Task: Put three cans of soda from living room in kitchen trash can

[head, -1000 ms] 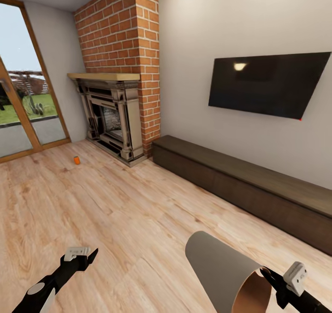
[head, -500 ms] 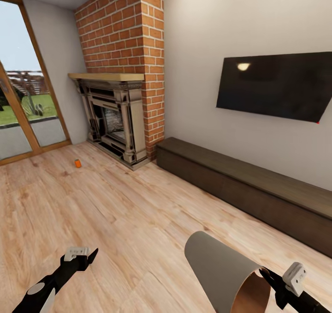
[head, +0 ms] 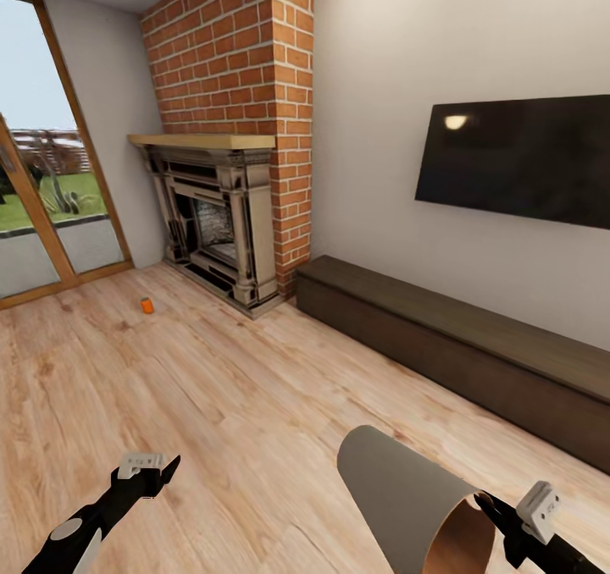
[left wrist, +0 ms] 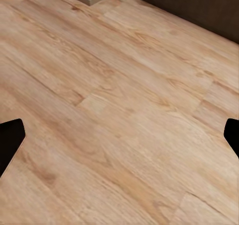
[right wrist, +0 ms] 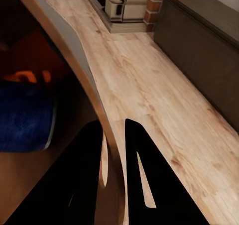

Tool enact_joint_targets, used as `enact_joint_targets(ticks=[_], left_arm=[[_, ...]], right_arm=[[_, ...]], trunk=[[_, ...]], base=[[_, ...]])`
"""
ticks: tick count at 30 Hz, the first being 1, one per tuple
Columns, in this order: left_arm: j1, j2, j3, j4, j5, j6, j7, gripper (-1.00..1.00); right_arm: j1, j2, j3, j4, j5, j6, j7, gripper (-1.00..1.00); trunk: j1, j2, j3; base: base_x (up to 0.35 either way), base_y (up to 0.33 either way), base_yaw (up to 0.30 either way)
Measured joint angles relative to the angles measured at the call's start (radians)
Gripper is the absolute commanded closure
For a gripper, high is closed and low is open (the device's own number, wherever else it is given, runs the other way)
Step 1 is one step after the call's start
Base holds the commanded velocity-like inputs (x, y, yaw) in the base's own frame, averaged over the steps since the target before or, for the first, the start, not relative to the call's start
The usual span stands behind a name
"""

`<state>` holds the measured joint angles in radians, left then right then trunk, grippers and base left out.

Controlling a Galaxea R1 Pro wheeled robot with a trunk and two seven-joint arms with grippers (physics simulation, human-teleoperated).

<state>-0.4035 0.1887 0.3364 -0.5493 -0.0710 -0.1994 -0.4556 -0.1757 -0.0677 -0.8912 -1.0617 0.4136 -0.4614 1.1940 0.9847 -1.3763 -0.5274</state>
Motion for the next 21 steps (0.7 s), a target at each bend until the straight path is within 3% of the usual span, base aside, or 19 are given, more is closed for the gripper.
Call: enact_joint_targets(ticks=[11,14,21], left_arm=[[0.000,0.000,0.000,0.000,0.000,-0.001,0.000,-1.00],[0.000,0.000,0.000,-0.001,0.000,-0.001,0.000,-1.00],[0.000,0.000,0.000,-0.001,0.000,-0.002,0.000,-1.00]], right_arm=[[0.000,0.010,-0.001,-0.001,-0.007,0.001,-0.002,1.00],[0.000,0.028,-0.002,-0.001,-0.001,0.000,-0.002,1.00],[0.000,0.034,-0.003,-0.002,-0.002,0.003,-0.003,1.00]], trunk=[[0.000,0.000,0.000],[0.000,0.000,0.000],[0.000,0.000,0.000]], base=[[0.245,0.237,0.009],[0.258,0.230,0.100],[0.259,0.229,0.176]])
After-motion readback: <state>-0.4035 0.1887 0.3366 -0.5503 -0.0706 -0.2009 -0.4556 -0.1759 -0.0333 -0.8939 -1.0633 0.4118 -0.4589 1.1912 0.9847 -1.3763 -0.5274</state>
